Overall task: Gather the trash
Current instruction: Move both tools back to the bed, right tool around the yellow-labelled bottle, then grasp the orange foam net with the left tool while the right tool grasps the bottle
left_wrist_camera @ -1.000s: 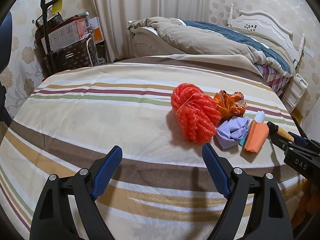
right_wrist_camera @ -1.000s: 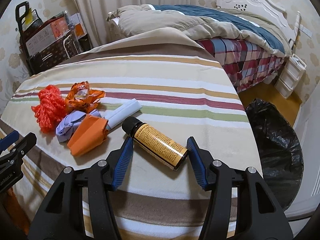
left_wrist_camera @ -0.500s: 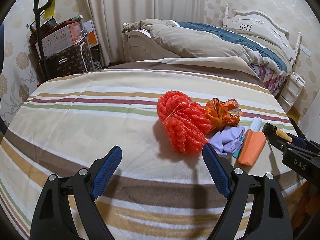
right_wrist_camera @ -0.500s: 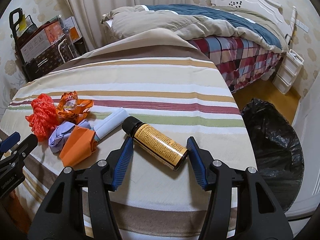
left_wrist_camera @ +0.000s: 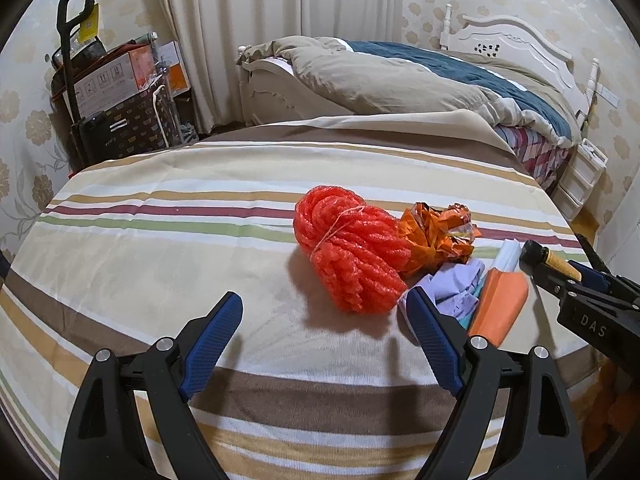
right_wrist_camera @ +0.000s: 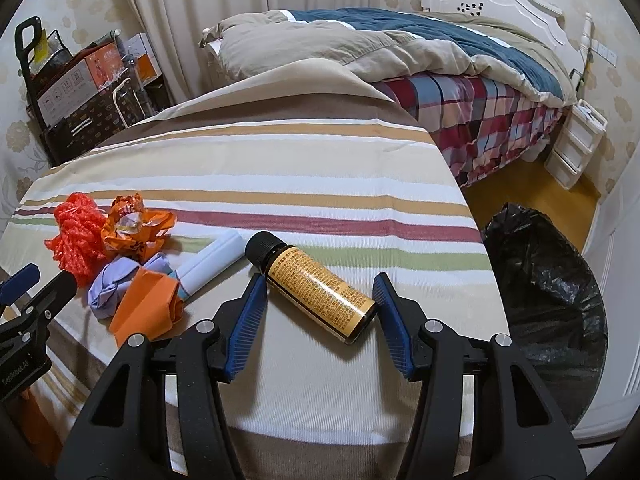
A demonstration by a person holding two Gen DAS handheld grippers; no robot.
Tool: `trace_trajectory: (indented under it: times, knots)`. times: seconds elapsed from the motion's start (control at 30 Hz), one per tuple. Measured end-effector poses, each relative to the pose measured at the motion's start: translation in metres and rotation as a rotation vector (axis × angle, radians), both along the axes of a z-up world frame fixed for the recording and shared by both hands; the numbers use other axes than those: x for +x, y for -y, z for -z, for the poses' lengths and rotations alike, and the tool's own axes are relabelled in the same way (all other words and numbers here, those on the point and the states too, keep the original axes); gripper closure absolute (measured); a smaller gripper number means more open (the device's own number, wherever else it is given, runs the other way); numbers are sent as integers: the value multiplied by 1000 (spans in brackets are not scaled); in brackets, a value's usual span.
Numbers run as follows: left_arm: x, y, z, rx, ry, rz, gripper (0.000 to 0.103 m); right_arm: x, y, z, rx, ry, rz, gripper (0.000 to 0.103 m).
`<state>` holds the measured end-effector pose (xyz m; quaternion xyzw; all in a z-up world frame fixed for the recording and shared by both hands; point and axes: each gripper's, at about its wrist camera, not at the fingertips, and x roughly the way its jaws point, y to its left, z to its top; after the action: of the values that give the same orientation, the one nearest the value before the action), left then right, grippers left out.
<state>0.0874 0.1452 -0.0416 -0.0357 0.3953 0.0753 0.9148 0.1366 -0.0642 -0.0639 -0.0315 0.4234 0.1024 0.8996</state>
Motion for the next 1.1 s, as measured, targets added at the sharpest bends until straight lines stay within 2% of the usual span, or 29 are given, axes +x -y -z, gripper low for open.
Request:
trace_trajectory:
  times: [0.43,0.47,0.5,0.57,0.63,0.7,0.8,0.87,1.1]
  knots:
    - [14,-7,-2,6,11,-3,19,5,-1,-1,-2,0,-1,49]
    - [14,-8,-2,6,13,-5,21,5,-1,-1,-2,0,-1,49]
    - [14,-9,-2,4,12,-6,30,6,-2,0,-5,0,-1,49]
    - [14,-13,0,-11,-3,4,39,6,-2,-1,-7,0,-1,49]
    - [13,-17,2,-35,-19,5,45,8,-2,-1,-9,0,-1,49]
    - [11,-23,4,-77,-23,16,61,8,-2,-1,-9,0,-1,50]
    - [8,-29,8,-92,-38,8,70,8,-2,-1,-12,1,-1,50]
    - [5,-33,9,-91,-42,5,74,8,-2,-1,-15,2,0,50]
    - [-13,-39,8,-79,-40,-2,74,8,-2,-1,-15,2,0,50]
